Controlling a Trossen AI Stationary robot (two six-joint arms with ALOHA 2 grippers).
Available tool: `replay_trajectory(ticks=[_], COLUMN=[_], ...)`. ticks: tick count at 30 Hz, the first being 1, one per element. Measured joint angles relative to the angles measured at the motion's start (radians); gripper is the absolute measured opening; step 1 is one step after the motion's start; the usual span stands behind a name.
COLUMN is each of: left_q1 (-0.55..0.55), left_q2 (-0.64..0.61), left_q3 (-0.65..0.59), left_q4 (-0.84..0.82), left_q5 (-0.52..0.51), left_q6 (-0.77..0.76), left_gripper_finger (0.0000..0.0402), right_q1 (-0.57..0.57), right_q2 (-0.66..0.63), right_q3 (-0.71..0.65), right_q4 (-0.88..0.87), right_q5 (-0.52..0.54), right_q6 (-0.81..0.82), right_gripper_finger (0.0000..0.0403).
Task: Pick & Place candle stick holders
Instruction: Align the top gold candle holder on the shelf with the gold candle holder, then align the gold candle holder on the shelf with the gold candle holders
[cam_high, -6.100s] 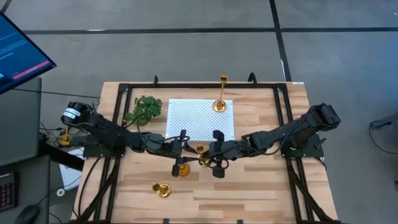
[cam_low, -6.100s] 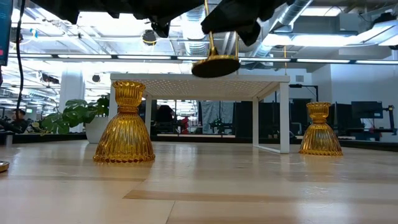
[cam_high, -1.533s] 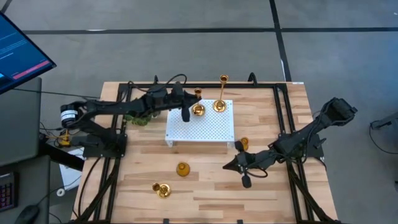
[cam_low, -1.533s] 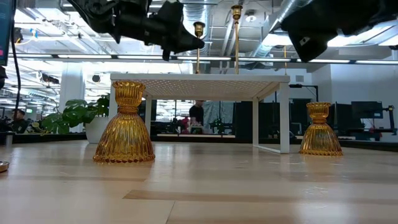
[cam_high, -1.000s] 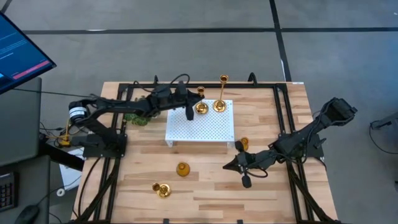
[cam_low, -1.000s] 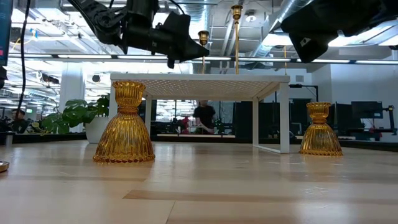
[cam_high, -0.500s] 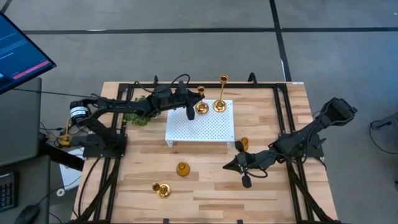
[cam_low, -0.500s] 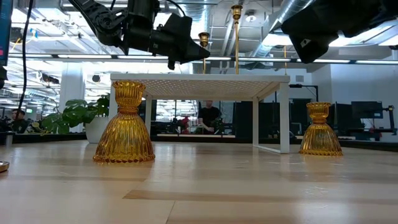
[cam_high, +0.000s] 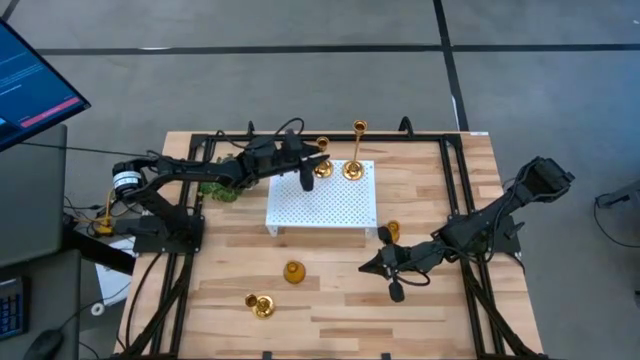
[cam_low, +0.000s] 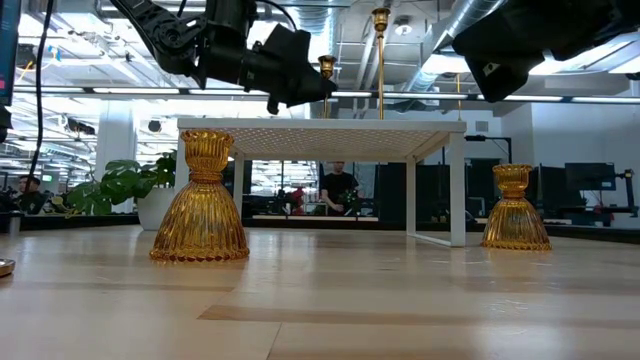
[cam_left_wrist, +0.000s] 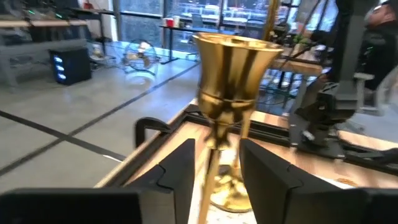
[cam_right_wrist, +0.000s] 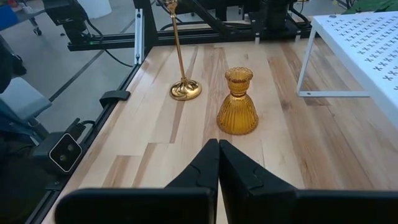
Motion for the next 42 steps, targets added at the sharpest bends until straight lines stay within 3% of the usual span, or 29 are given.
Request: replay_trajectory(ticks=[6,30,42], left_q1=[-0.005,-0.003,-0.004], left_q2=[0.0,0.0,-0.136], left_q3=[0.0,0.0,-0.001], left_q4=[0.001,-0.002,-0.244], left_q5=[0.032,0.023,0.031], left_q6=[-0.014,-0.004,0.027], left_gripper_finger=[0.0145,0.0143,0.0145], right_q1=[0.0,0.001,0.021], right_q2=[0.0,0.0,0.001], right_q3=[0.0,0.0,0.0], right_q4=[0.0,-0.01,-0.021], right_q5=[0.0,-0.001,-0.001], right_q6=[0.0,0.026,0.029], right_gripper_finger=[0.0,0.0,0.0])
